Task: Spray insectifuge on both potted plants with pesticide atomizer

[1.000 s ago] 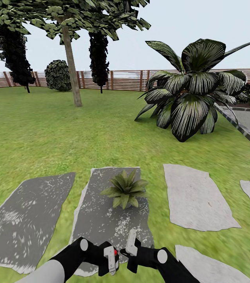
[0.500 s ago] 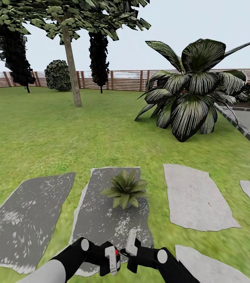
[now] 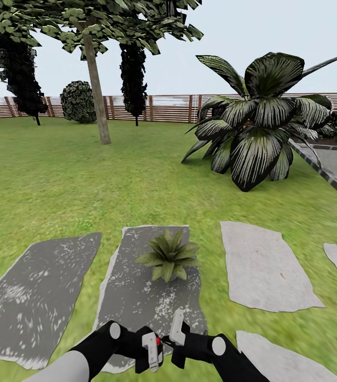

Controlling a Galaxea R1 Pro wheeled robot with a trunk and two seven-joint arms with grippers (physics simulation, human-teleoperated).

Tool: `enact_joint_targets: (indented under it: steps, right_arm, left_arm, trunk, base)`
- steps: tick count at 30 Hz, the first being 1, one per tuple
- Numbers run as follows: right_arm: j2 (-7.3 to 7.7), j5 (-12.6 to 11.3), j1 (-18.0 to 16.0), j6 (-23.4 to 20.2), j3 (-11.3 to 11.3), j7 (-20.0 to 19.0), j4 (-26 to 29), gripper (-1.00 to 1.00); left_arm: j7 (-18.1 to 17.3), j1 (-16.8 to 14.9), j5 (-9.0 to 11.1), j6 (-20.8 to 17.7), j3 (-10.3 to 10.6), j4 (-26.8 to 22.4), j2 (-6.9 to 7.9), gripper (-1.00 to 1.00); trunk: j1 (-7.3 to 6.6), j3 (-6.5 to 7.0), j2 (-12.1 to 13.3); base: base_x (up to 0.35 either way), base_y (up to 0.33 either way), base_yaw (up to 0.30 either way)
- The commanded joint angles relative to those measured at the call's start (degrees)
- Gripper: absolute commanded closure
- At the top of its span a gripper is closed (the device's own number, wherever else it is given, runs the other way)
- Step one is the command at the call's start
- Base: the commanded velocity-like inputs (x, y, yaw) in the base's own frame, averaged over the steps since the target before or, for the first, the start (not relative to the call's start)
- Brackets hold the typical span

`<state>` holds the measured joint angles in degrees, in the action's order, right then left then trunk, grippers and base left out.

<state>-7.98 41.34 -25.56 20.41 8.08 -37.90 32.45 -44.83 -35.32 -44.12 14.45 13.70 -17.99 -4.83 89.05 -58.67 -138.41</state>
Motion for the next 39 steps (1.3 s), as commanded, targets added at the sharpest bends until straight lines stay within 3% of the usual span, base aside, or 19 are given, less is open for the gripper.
enact_joint_targets:
  steps: [1, 10, 13, 17, 28, 35, 39]
  right_arm:
    - [-0.01, 0.59, -0.02, 0.34, -0.08, 0.02, 0.06, 1.00]
    - [-0.01, 0.59, -0.02, 0.34, -0.08, 0.02, 0.06, 1.00]
    - [-0.01, 0.59, -0.02, 0.34, -0.08, 0.02, 0.05, 1.00]
    - [-0.01, 0.59, -0.02, 0.34, -0.08, 0.02, 0.05, 1.00]
    - [-0.01, 0.59, -0.02, 0.34, -0.08, 0.02, -0.02, 1.00]
    - [0.04, 0.66, -0.02, 0.34, -0.08, 0.02, -0.02, 1.00]
    - [0.07, 0.67, -0.02, 0.34, -0.09, 0.02, -0.02, 1.00]
  left_arm:
    - [-0.08, -0.01, -0.52, 0.31, -0.13, -0.06, 0.05, 1.00]
    - [-0.08, -0.01, -0.37, 0.40, -0.19, -0.03, -0.03, 1.00]
    - [-0.15, -0.01, 1.38, 0.48, -0.13, -0.03, -0.01, 1.00]
    - [-0.17, -0.01, 2.24, 0.49, -0.01, -0.03, -0.01, 1.00]
    - [-0.17, -0.01, 2.38, 0.44, -0.04, 0.04, 0.13, 1.00]
    - [-0.21, 0.17, 2.19, 0.42, 0.25, 0.06, 0.76, 1.00]
    - [-0.27, 0.39, 2.04, 0.41, 0.27, 0.06, 1.91, 1.00]
  trunk:
    - [-0.01, -0.05, -0.02]
    - [-0.01, -0.05, -0.02]
    - [-0.01, -0.05, -0.02]
    - [-0.01, -0.05, -0.02]
    - [-0.01, -0.05, -0.02]
    - [-0.01, -0.05, -0.02]
    - [-0.01, -0.05, -0.02]
  base:
    - [0.000, 0.000, 0.000]
    - [0.000, 0.000, 0.000]
    - [0.000, 0.000, 0.000]
    - [0.000, 0.000, 0.000]
    - [0.000, 0.000, 0.000]
    - [0.000, 0.000, 0.000]
    - [0.000, 0.000, 0.000]
